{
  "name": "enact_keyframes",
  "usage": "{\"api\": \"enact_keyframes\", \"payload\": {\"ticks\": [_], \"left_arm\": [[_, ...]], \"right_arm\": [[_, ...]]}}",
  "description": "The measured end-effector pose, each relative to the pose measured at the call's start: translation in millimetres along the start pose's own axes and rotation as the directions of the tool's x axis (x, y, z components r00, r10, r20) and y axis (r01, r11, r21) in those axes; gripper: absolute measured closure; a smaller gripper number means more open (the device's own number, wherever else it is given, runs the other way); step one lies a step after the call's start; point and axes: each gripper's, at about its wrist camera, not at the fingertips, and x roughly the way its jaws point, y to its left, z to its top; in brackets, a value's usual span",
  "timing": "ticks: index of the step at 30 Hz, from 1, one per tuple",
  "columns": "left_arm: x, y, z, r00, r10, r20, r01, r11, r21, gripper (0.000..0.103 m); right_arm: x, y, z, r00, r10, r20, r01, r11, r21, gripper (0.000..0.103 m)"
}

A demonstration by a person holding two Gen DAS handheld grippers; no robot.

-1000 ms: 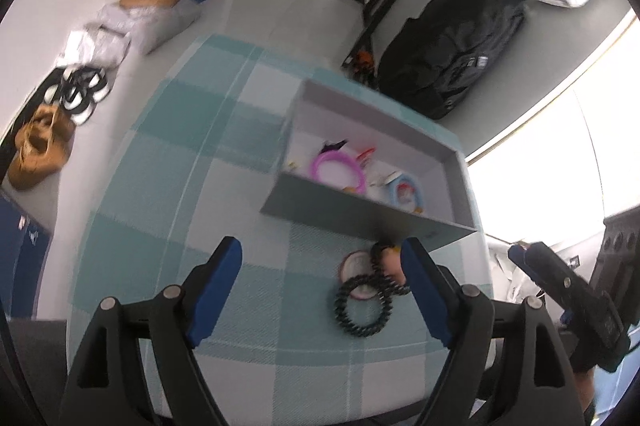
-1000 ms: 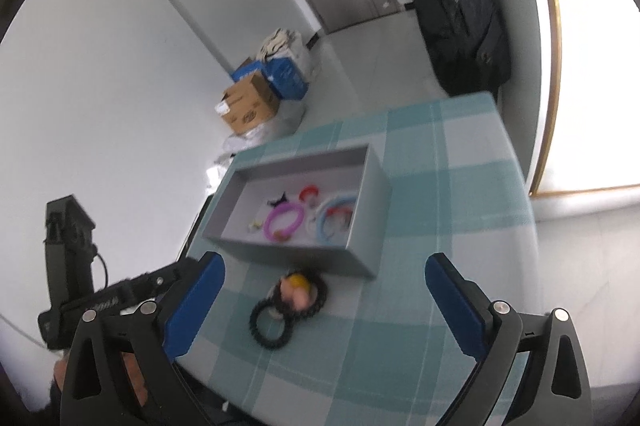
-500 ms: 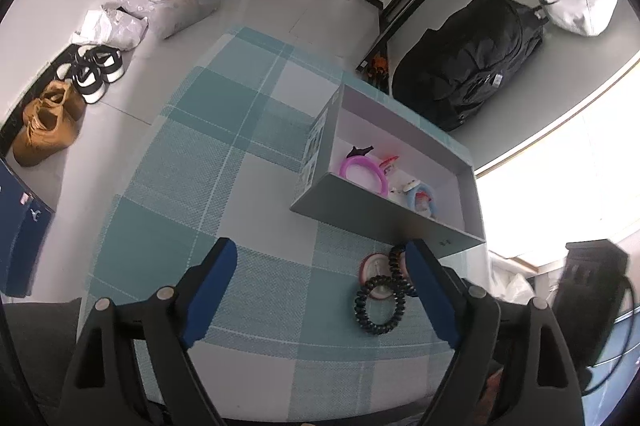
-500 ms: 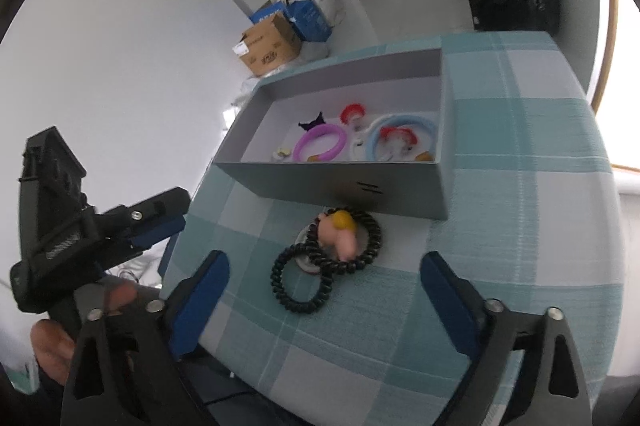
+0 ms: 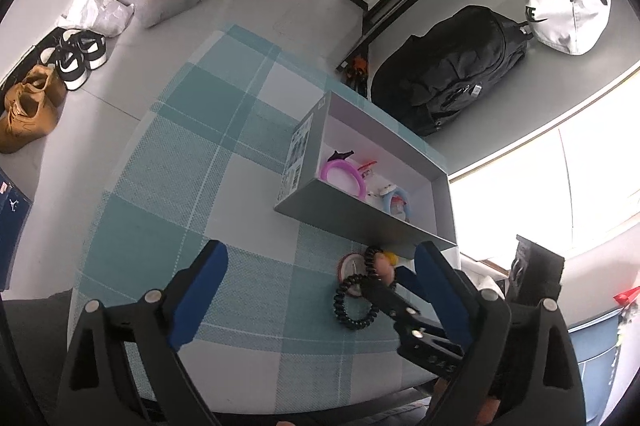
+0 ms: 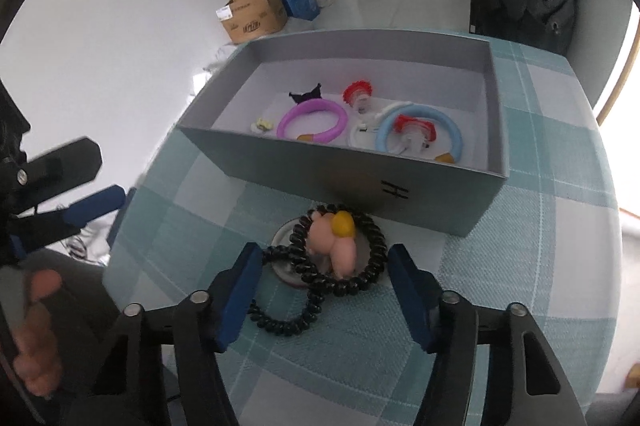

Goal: Organize jewelry
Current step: 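Grasp the black beaded bracelet with the right tool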

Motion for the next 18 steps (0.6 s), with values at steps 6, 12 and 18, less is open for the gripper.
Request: {"api": "enact_keyframes", "payload": {"ticks": [6,12,18], "left_arm": [[-3,2,0,1.0,-0.012,0.0,0.012,1.0,-0.009,0.011],[-1,4,1,1.0,-0.01,-0.018,0.009,1.0,-0.024,0.011],[2,2,0,0.999,0.019,-0.026,-0.019,1.0,0.0,0.011]], "right_arm": [[2,-6,0,1.0,0.014,-0.001,-0.014,1.0,0.022,0.056],[1,-6,0,1.0,0.028,0.005,-0.028,0.999,0.024,0.057],[-9,-16,0,0.997,0.069,0.028,-0.071,0.995,0.067,0.058]]}}
